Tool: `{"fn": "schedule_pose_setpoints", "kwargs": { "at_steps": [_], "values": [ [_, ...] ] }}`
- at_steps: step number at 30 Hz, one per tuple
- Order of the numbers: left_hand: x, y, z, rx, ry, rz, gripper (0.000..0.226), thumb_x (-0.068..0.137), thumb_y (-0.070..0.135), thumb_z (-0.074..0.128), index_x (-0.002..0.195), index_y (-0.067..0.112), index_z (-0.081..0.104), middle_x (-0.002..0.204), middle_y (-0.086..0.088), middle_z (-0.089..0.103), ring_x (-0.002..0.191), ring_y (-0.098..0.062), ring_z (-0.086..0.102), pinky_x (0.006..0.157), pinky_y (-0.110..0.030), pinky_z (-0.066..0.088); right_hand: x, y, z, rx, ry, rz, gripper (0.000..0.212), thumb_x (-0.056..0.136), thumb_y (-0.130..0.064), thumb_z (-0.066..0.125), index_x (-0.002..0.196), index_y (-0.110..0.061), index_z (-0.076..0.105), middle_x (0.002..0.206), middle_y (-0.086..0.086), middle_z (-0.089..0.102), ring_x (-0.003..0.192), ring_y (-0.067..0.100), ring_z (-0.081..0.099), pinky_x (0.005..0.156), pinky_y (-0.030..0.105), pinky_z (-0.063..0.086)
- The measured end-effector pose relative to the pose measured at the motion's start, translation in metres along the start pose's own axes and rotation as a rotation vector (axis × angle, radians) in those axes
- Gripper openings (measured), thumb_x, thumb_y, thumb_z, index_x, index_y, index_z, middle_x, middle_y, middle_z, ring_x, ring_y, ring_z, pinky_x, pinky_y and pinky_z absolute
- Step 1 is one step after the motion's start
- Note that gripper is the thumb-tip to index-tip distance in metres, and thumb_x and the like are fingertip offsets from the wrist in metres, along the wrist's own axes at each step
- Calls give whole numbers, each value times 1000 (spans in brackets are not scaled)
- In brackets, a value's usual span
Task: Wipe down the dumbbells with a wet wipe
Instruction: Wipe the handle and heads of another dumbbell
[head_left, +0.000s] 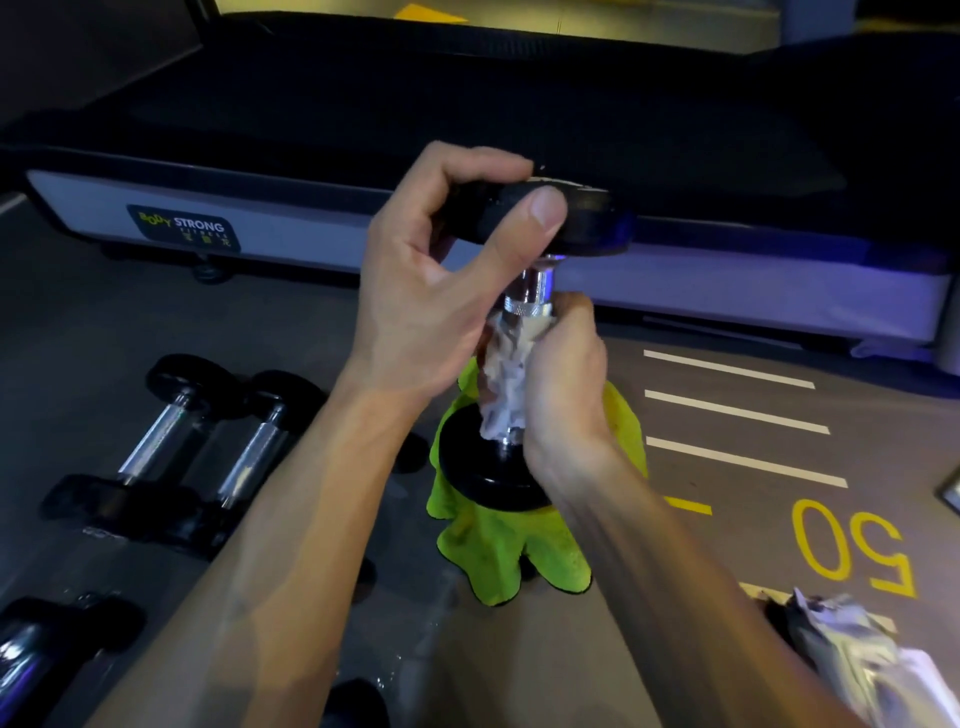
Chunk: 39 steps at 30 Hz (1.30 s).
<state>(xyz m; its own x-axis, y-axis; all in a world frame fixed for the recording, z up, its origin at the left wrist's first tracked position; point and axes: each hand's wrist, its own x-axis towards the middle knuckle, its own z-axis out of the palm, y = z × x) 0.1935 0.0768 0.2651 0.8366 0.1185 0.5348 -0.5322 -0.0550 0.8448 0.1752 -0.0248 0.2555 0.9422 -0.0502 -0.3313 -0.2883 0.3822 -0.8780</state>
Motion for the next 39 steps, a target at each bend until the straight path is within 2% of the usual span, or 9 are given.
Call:
{"fn": "schedule_pose_setpoints", "kwargs": {
  "at_steps": [7, 12, 17, 20, 24, 28, 32, 36, 39],
  "values": [
    [-1, 0, 0, 32, -7, 15, 24, 94, 27, 74, 112, 13, 66, 105, 3, 68, 94, -8, 65, 86, -27, 49, -11, 45, -2, -247, -8, -502, 29, 106, -26, 39, 115, -8, 59, 103, 10, 64, 88, 11, 57, 80, 28, 49],
    [-2, -1, -7, 25, 34, -3, 20, 94, 28, 74, 109, 18, 67, 108, 6, 69, 102, -7, 66, 93, -28, 50, 7, 31, -14, -316, -65, -418, 45, 111, -41, 36, 96, -18, 72, 91, 0, 78, 87, 15, 73, 81, 36, 57],
    [-3, -2, -12, -4, 7, 0, 20, 93, 26, 73, 110, 17, 65, 114, 1, 69, 107, -10, 67, 95, -30, 52, 12, -4, 4, -195, -101, 39, 58, 100, -34, 52, 46, -16, 63, 45, 5, 53, 42, 23, 45, 44, 27, 35],
    [-4, -2, -14, -8, 11, 9, 21, 95, 25, 70, 112, 15, 64, 112, 0, 66, 103, -7, 66, 92, -27, 51, 8, 4, 16, -159, -4, -178, 47, 108, -14, 41, 66, -12, 62, 53, -1, 60, 50, 21, 55, 47, 25, 42],
    [-3, -4, -14, 29, 35, 15, 18, 97, 25, 69, 111, 16, 63, 108, -1, 65, 98, -5, 64, 89, -25, 50, -4, 28, 23, -487, 81, -594, 23, 110, -33, 36, 98, -23, 53, 89, -7, 66, 81, 18, 61, 72, 41, 48],
    [-2, -4, -18, -13, 33, -4, 15, 96, 26, 69, 109, 19, 64, 112, -4, 65, 101, -6, 64, 91, -27, 50, 18, 14, 14, -597, 95, -550, 40, 109, -24, 44, 70, -20, 54, 63, -6, 58, 61, 11, 49, 60, 36, 38],
    [-4, -1, -18, -30, -15, 5, 21, 95, 24, 69, 113, 15, 62, 117, -3, 65, 105, -5, 66, 90, -24, 53, 15, -10, 18, -276, -161, -123, 18, 75, -22, 48, 59, -14, 49, 44, 3, 48, 40, 23, 40, 44, 28, 33],
    [-2, -2, -16, -20, 17, 0, 23, 97, 24, 68, 114, 11, 63, 111, 0, 65, 101, -5, 65, 90, -24, 51, 12, -5, 14, -397, -8, -390, 29, 103, -5, 44, 84, -25, 50, 74, -15, 62, 60, -7, 55, 56, 6, 42],
    [-3, -3, -14, 23, 24, 12, 21, 97, 24, 69, 113, 11, 63, 108, 2, 64, 101, -7, 65, 91, -29, 52, 0, 8, 25, -242, 99, -505, 29, 105, -3, 38, 87, -19, 54, 73, -20, 64, 67, -7, 57, 64, 10, 41]
  ]
}}
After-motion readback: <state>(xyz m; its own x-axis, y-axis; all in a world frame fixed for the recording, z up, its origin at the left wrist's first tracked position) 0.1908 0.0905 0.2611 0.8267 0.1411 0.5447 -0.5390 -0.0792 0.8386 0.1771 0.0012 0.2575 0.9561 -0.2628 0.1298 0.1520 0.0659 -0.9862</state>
